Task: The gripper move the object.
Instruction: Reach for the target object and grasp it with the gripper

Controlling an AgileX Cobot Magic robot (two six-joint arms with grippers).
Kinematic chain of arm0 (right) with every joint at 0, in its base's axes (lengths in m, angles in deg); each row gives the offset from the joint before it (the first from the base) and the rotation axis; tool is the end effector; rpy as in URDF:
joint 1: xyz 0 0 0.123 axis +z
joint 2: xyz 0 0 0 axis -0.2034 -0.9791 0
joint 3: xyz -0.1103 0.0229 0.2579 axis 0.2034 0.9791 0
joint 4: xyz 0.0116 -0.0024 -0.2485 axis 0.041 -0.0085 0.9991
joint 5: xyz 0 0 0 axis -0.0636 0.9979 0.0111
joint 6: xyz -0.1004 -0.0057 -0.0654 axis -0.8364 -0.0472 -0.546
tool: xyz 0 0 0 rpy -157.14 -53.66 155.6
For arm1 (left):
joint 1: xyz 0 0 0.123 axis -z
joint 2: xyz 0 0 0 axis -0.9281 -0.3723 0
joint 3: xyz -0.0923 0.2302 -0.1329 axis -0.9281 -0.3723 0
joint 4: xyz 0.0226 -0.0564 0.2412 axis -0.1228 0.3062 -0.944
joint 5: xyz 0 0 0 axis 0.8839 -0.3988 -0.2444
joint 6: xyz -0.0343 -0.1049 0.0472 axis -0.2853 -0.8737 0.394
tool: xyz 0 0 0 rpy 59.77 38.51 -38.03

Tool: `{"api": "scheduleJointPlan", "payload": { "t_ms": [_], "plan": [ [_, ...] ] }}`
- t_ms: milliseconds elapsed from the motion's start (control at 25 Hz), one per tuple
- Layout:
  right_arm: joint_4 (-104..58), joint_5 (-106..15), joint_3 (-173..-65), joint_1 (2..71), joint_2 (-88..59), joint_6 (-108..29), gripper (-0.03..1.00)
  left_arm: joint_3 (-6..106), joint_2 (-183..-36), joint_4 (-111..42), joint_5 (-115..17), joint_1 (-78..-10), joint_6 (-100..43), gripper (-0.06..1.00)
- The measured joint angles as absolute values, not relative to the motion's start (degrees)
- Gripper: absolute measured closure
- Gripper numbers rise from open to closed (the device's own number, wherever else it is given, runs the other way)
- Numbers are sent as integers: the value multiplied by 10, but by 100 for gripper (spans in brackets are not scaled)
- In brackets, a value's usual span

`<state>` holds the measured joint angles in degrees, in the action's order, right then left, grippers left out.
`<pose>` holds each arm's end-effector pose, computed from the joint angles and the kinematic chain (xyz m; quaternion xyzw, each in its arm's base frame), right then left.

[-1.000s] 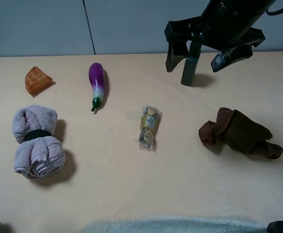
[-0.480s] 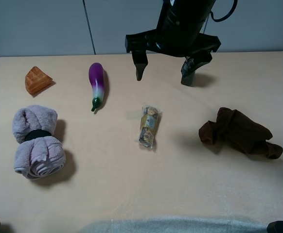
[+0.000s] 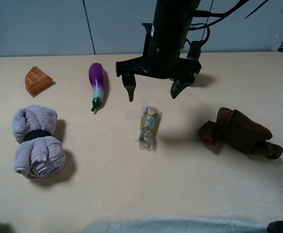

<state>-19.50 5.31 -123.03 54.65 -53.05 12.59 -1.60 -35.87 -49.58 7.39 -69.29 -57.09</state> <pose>0.2820 0.2723 0.1755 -0.1024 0.9920 0.0654 0.0351 0.0230 0.0037 0.2607 0.0333 0.8516 0.0467 0.5211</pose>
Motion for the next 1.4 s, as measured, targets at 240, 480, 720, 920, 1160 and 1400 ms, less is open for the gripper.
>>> {"api": "scheduleJointPlan", "payload": {
  "t_ms": [240,480,720,920,1160,1400],
  "plan": [
    [-203,38,-1231,555,-565,125,28,-16,-359,-496,74,-693,-571,-5],
    [-205,17,-1231,555,-600,125,28,-16,-359,-496,74,-693,-571,-5],
    [-204,-3,-1231,555,-627,125,28,-16,-359,-496,74,-693,-571,-5],
    [-201,-22,-1231,555,-642,128,28,-16,-359,-496,74,-693,-571,-5],
    [-189,-33,-1231,555,-659,130,28,-16,-359,-496,74,-693,-571,-5],
    [-186,-36,-1231,555,-676,132,28,-16,-359,-496,74,-693,-571,-5]
  ]
}}
